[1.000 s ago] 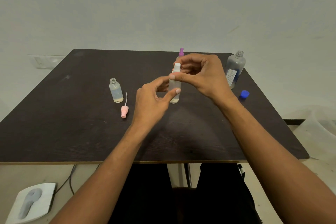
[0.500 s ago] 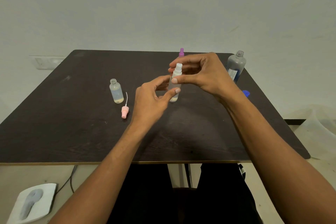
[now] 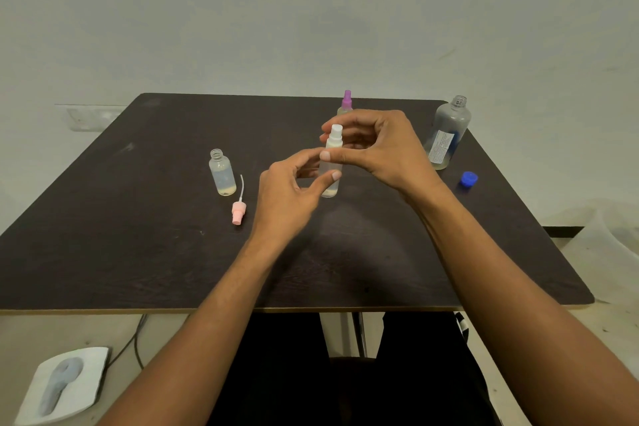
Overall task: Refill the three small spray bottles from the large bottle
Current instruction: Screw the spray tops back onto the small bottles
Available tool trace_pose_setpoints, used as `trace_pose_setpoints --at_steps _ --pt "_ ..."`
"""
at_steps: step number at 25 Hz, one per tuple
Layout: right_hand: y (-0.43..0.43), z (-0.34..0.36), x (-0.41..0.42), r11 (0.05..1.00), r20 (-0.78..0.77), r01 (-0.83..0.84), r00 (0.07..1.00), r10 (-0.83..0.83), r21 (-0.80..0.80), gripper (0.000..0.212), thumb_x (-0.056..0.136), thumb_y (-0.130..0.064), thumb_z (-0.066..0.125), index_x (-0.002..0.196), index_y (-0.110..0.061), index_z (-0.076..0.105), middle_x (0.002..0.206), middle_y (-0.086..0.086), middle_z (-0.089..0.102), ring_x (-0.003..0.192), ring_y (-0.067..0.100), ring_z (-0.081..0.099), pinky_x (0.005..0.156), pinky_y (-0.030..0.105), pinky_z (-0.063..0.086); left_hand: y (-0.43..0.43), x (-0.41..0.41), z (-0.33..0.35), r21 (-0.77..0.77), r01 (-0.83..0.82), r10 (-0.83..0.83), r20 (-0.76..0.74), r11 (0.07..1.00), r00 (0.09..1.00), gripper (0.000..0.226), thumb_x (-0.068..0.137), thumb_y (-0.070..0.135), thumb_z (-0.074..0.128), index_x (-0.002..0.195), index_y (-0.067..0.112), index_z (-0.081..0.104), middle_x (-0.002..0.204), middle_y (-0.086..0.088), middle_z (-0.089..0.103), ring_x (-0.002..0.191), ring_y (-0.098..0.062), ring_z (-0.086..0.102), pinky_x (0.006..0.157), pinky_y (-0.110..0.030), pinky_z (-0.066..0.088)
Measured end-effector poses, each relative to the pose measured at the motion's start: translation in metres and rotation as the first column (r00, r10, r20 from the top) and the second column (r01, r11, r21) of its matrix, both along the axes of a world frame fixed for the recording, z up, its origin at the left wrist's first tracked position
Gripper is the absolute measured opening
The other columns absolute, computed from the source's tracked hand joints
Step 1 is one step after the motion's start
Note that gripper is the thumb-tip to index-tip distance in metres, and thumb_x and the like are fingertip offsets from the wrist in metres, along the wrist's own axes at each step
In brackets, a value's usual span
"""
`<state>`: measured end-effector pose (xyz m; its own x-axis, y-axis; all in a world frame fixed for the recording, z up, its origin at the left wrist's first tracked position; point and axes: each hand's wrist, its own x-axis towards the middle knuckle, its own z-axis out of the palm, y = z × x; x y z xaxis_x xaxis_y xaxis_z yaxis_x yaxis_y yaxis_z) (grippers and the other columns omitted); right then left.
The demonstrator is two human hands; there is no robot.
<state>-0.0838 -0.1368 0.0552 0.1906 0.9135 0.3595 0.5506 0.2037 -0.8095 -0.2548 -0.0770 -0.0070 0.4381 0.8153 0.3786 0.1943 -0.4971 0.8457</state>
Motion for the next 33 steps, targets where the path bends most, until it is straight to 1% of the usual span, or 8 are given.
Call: trace_pose_setpoints --at_steps 5,8,10,12,14,18,25,33 --pt "0.025 0.001 0.007 1.000 0.115 -0.010 0.993 0.013 -0.029 0.038 0.090 -0.017 0.084 0.127 -0.011 0.075 0.117 0.000 0.079 0.108 0.007 0.076 0.102 0.029 0.059 0.030 0.011 -0.005 -0.022 -0.022 0.022 -0.029 0.999 0.999 0.039 0.092 0.030 0.082 0.130 0.024 0.072 0.109 0.021 0.072 0.099 0.017 0.066 0.092 -0.008 0.053" --pt "0.054 0.008 0.016 0.998 0.214 -0.027 0.976 0.040 -0.063 0.031 0.098 -0.017 0.076 0.128 -0.013 0.075 0.118 -0.002 0.079 0.111 0.002 0.073 0.101 0.018 0.055 0.062 0.022 -0.001 -0.063 -0.056 0.053 -0.037 0.996 0.998 0.037 0.091 0.026 0.084 0.126 0.021 0.074 0.114 0.009 0.078 0.101 0.005 0.072 0.095 -0.016 0.057" --pt "0.078 0.011 0.023 0.997 0.203 -0.039 0.978 0.053 -0.074 0.030 0.100 -0.015 0.072 0.130 -0.011 0.074 0.120 -0.001 0.079 0.113 0.003 0.072 0.100 0.016 0.054 0.086 0.031 0.003 -0.080 -0.076 0.073 -0.044 0.994 0.996 0.036 0.090 0.025 0.084 0.125 0.019 0.075 0.113 0.006 0.080 0.099 0.002 0.073 0.096 -0.020 0.058" --pt "0.099 0.012 0.030 0.998 0.183 -0.014 0.983 0.025 -0.066 0.030 0.099 -0.014 0.073 0.129 -0.011 0.075 0.121 0.000 0.078 0.113 0.005 0.073 0.101 0.018 0.055 0.107 0.041 0.007 -0.085 -0.093 0.089 -0.056 0.992 0.994 0.038 0.090 0.025 0.085 0.127 0.018 0.075 0.114 0.004 0.080 0.097 0.001 0.072 0.096 -0.020 0.057" --pt "0.118 0.011 0.037 0.998 0.160 0.025 0.987 -0.016 -0.052 0.030 0.097 -0.012 0.076 0.127 -0.010 0.076 0.120 0.002 0.078 0.112 0.007 0.074 0.103 0.025 0.057 0.124 0.051 0.009 -0.082 -0.117 0.111 -0.075 0.990 0.991 0.039 0.091 0.024 0.084 0.128 0.018 0.075 0.117 0.002 0.079 0.098 -0.001 0.071 0.095 -0.019 0.055" --pt "0.155 0.001 0.049 0.993 0.124 0.101 0.988 -0.093 -0.060 0.030 0.095 -0.008 0.077 0.125 -0.008 0.077 0.117 0.005 0.079 0.109 0.012 0.075 0.100 0.033 0.061 0.158 0.072 0.006 -0.104 -0.144 0.130 -0.131 0.984 0.983 0.039 0.093 0.020 0.082 0.130 0.015 0.074 0.121 -0.002 0.078 0.110 -0.012 0.072 0.103 -0.031 0.057" --pt "0.191 -0.019 0.057 0.976 0.142 0.201 0.972 -0.188 -0.087 0.032 0.096 -0.007 0.076 0.128 -0.009 0.076 0.124 0.006 0.077 0.112 0.013 0.074 0.103 0.028 0.057 0.194 0.098 -0.008 -0.176 -0.168 0.137 -0.178 0.970 0.975 0.042 0.094 0.017 0.080 0.135 0.013 0.070 0.124 -0.004 0.075 0.116 -0.018 0.069 0.107 -0.038 0.055" --pt "0.206 -0.031 0.064 0.967 0.177 0.219 0.965 -0.195 -0.127 0.033 0.097 -0.007 0.073 0.130 -0.009 0.074 0.128 0.007 0.075 0.115 0.013 0.072 0.104 0.030 0.057 0.205 0.109 -0.026 -0.210 -0.176 0.138 -0.184 0.962 0.973 0.035 0.096 0.016 0.077 0.131 0.014 0.071 0.117 -0.001 0.074 0.112 -0.015 0.068 0.104 -0.036 0.056"
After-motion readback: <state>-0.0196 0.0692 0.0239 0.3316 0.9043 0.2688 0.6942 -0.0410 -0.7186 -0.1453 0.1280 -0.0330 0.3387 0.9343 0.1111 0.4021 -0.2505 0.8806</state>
